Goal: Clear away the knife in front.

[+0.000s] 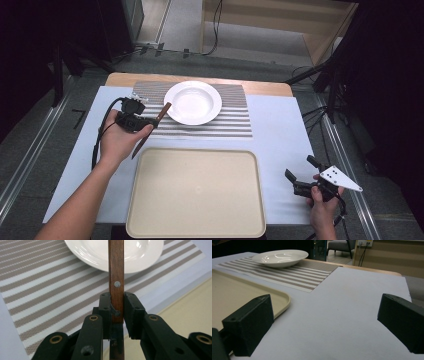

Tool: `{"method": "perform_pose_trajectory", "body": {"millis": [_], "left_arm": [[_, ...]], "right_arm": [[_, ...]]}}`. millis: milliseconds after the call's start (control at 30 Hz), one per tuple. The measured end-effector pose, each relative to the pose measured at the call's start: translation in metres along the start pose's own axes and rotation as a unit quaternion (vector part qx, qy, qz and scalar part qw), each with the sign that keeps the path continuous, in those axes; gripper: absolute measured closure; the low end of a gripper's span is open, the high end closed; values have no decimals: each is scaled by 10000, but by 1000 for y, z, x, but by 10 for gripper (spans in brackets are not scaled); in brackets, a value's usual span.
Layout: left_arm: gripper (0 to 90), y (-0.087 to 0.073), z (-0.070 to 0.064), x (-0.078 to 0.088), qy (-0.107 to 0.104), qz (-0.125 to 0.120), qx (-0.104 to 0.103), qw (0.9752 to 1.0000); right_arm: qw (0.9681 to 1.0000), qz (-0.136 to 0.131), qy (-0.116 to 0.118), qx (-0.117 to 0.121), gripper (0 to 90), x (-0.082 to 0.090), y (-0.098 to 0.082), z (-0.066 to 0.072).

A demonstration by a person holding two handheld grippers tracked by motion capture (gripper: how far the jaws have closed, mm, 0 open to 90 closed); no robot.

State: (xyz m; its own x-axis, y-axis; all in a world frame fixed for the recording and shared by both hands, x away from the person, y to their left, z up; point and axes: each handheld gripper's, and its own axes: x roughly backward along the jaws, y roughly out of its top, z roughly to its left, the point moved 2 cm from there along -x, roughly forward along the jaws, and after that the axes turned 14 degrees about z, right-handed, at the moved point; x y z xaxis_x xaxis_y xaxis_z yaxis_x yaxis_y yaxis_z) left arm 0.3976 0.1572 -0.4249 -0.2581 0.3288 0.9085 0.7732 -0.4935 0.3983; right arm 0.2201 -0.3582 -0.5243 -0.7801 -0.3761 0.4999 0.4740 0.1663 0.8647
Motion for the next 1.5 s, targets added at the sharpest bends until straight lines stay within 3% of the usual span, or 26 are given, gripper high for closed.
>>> {"method": "perform_pose_trajectory", "body": {"millis": [233, 967, 1233, 1500], "left_arm": [[767, -24, -14, -2, -13, -14, -42, 10000], [767, -95, -42, -19, -548, -25, 133, 9984], [766, -112, -47, -28, -661, 44, 212, 9976], [765, -125, -50, -32, -632, 33, 270, 9976]], "right_arm": [[10000, 0, 5, 2, 0, 0, 0, 0], [10000, 22, 7, 30, 0, 0, 0, 0], [10000, 25, 2, 32, 0, -1, 0, 1], [10000, 36, -5, 39, 0, -1, 0, 1]]}}
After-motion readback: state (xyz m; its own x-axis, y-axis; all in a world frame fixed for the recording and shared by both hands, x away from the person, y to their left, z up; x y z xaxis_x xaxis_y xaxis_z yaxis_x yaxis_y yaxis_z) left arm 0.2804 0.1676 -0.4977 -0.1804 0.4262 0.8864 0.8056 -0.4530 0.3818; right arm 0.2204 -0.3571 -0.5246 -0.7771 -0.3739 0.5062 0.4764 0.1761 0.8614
